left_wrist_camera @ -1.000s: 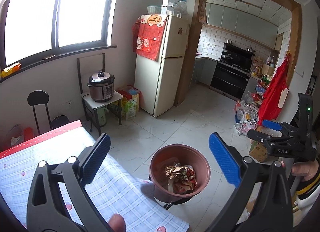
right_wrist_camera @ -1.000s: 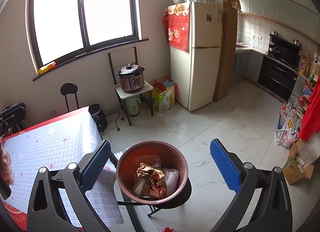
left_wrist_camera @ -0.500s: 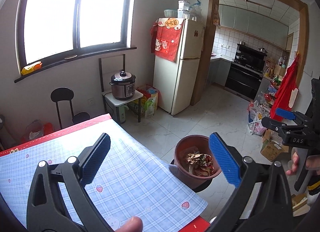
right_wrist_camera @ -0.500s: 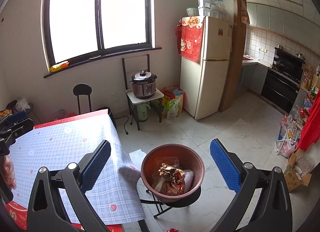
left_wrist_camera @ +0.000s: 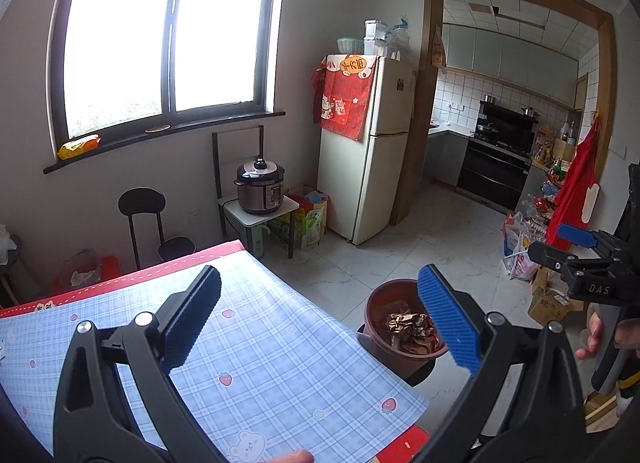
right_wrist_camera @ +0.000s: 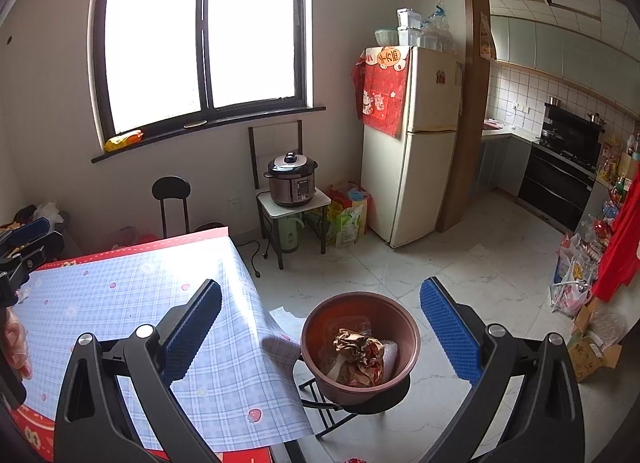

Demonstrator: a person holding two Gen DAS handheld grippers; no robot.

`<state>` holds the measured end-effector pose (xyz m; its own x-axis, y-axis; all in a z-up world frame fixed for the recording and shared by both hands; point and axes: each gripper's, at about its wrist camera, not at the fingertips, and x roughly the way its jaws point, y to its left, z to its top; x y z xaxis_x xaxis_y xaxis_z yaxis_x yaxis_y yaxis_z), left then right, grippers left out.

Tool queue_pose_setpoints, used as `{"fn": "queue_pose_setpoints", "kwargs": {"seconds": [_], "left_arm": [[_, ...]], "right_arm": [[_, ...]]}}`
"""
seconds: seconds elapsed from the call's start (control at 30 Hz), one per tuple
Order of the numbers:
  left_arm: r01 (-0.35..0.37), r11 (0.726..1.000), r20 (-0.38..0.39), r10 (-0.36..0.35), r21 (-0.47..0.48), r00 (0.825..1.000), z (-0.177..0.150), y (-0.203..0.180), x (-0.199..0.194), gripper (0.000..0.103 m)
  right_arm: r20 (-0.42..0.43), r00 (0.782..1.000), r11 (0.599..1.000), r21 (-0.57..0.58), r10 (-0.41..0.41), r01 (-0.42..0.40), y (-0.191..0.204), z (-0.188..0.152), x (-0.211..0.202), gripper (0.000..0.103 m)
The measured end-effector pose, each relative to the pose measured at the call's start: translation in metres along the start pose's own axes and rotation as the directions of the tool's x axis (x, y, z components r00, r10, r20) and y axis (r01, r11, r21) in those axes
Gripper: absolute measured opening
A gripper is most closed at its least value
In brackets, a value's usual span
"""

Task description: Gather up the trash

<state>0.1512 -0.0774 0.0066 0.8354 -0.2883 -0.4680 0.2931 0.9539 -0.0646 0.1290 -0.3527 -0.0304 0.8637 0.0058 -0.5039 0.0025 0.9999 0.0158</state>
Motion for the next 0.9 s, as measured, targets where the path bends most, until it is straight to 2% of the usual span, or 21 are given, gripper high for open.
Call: {"fn": "queue_pose_setpoints", "kwargs": {"seconds": [0.9], "left_arm": [[0.004, 1.000, 0.013, -0.004, -0.008, 1.000, 0.0066, 0.0077, -0.0057, 0.097]], "right_arm": [[-0.008, 0.999, 0.999, 0.038, -0.035, 0.035, -0.0049, -0.0048, -0.0056, 0.098]]}}
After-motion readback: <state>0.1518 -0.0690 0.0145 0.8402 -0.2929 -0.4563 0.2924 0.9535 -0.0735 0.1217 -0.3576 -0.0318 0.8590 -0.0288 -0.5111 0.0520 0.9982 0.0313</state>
